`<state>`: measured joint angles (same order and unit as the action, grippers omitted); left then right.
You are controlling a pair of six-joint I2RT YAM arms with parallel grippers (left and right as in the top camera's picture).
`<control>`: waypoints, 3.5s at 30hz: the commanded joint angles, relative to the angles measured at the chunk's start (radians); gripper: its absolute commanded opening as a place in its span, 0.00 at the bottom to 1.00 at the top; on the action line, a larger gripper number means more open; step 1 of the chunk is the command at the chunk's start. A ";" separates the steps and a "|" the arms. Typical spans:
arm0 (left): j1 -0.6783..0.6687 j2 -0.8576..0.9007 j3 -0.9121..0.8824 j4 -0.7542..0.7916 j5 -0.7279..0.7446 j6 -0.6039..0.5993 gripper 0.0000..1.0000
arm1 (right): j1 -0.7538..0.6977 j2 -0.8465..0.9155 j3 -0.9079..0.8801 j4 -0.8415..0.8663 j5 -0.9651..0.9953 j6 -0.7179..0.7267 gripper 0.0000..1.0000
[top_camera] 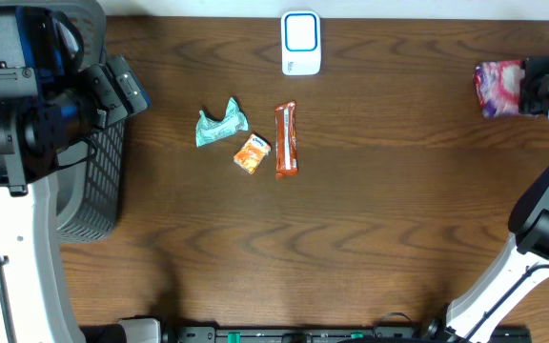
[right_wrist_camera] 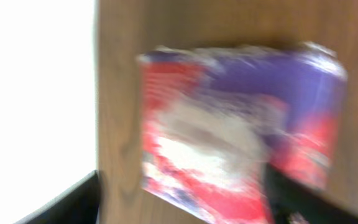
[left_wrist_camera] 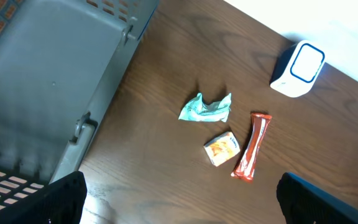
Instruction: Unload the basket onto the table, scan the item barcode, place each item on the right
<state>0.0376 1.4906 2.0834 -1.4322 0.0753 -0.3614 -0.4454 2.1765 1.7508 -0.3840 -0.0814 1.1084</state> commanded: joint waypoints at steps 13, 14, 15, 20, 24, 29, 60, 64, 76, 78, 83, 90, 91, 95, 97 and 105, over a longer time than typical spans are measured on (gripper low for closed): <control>0.003 0.003 -0.005 0.000 -0.009 0.013 0.98 | 0.325 -0.042 -0.007 0.160 -0.836 -0.406 0.72; 0.003 0.004 -0.005 0.000 -0.008 0.013 0.98 | 0.356 -0.042 -0.007 0.126 -0.835 -0.430 0.71; 0.003 0.004 -0.005 0.000 -0.008 0.013 0.98 | 0.389 -0.042 -0.007 0.090 -0.825 -0.460 0.71; 0.003 0.004 -0.005 0.000 -0.009 0.013 0.98 | 0.580 -0.042 -0.007 -0.172 -0.553 -0.608 0.71; 0.003 0.004 -0.005 0.000 -0.008 0.013 0.98 | 0.737 -0.042 -0.014 -0.298 -0.190 -0.608 0.71; 0.003 0.004 -0.005 0.000 -0.008 0.013 0.98 | 0.889 -0.042 -0.029 -0.307 0.046 -0.608 0.79; 0.003 0.004 -0.005 0.000 -0.009 0.013 0.98 | 0.875 0.111 -0.045 -0.247 -0.283 -0.698 0.01; 0.003 0.004 -0.005 0.000 -0.009 0.013 0.98 | 0.831 0.056 0.020 -0.320 -0.211 -0.706 0.01; 0.003 0.004 -0.005 0.000 -0.008 0.013 0.98 | 0.893 0.019 0.056 -0.722 1.031 -0.660 0.01; 0.003 0.004 -0.005 0.000 -0.009 0.013 0.98 | 0.892 0.047 0.028 -0.720 1.035 -0.660 0.01; 0.003 0.004 -0.005 0.000 -0.009 0.013 0.98 | 0.908 0.127 0.005 -0.717 0.893 -0.653 0.01; 0.003 0.004 -0.005 0.000 -0.008 0.013 0.98 | 0.972 0.125 0.063 -0.739 0.726 -0.653 0.44; 0.003 0.004 -0.005 0.000 -0.009 0.013 0.98 | 0.974 0.121 0.090 -0.760 0.726 -0.653 0.47; 0.003 0.004 -0.005 0.000 -0.009 0.013 0.98 | 0.972 0.116 0.224 -0.843 0.726 -0.735 0.57; 0.003 0.004 -0.005 0.000 -0.009 0.013 0.98 | 0.973 0.116 0.262 -0.857 0.726 -0.800 0.55; 0.003 0.003 -0.005 0.000 -0.009 0.013 0.98 | 0.968 0.116 0.183 -0.838 0.706 -0.967 0.58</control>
<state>0.0376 1.4906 2.0834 -1.4322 0.0753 -0.3614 0.5323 2.3066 1.9949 -1.2312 0.6106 0.2188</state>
